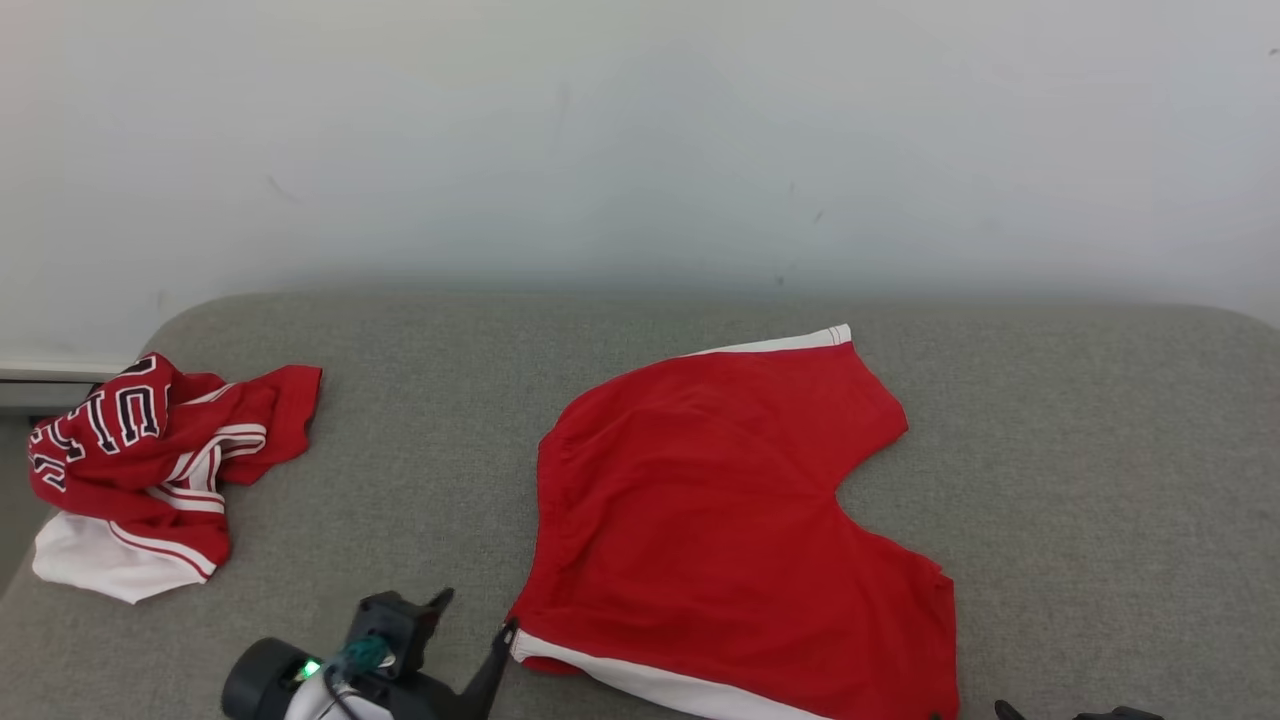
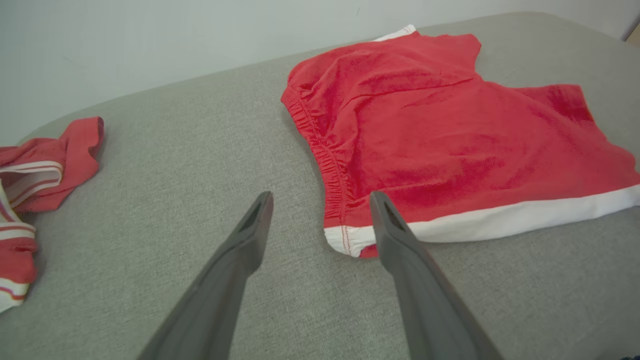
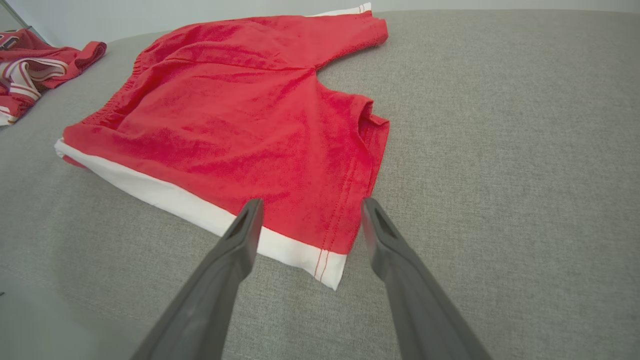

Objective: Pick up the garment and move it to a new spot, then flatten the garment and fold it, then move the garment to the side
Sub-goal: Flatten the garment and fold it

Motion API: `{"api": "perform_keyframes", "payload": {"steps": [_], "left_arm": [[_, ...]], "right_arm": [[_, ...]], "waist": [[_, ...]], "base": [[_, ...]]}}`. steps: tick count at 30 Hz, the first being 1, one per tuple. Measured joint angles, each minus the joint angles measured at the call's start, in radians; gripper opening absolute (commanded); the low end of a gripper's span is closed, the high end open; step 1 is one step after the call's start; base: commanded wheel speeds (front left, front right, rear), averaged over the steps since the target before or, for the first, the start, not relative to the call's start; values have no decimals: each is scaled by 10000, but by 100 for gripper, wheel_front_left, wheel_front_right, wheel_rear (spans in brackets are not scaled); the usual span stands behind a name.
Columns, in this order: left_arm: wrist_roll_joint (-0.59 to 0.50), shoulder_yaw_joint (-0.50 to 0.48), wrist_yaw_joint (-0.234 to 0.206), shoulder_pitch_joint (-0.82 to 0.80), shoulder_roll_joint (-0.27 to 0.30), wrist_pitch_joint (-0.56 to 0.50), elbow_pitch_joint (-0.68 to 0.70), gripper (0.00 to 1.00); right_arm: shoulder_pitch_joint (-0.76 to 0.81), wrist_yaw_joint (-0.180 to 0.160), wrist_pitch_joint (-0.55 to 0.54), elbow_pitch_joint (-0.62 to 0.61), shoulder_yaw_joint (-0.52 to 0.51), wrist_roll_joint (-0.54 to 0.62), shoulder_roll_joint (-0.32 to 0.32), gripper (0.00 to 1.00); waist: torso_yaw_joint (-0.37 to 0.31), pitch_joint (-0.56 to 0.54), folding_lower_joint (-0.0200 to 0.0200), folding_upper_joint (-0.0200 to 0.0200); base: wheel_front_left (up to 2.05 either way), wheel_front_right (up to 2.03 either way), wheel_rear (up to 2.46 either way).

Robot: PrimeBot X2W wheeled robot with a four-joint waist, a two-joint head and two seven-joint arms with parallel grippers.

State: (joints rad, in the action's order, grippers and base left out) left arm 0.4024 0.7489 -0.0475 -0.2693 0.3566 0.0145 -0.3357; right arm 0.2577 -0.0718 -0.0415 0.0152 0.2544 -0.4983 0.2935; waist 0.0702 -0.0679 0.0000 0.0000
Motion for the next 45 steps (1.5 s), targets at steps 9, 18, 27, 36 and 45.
{"api": "perform_keyframes", "payload": {"steps": [9, 18, 27, 36, 45], "left_arm": [[192, 374, 499, -1036, -487, -2182, -1509, 100], [502, 391, 828, -1727, -809, -3551, -2667, 100], [640, 516, 1024, -2241, -1438, -4155, -3298, 100], [742, 510, 1198, -2367, -1595, -4370, -3893, 100], [1189, 274, 1452, -2751, -1634, -4213, -3927, 100]], "right_arm": [[-13, -226, -1264, 79, 328, 240, 44, 100], [-449, -384, -2069, 454, 186, 366, -65, 100], [-839, -479, -2506, 936, 293, 709, -437, 100], [-1171, -514, -2773, 1358, 291, 915, -721, 100], [-1244, -516, -2934, 1592, 251, 963, -918, 100]], "waist": [[-45, 298, 0, 0], [-229, 489, 1, 0], [-366, 648, 1, 1], [-394, 689, 1, 0], [-348, 705, 1, 0]], "base": [[0, 0, 0], [0, 0, 0], [0, 0, 0], [0, 0, 0], [0, 0, 0]]}}
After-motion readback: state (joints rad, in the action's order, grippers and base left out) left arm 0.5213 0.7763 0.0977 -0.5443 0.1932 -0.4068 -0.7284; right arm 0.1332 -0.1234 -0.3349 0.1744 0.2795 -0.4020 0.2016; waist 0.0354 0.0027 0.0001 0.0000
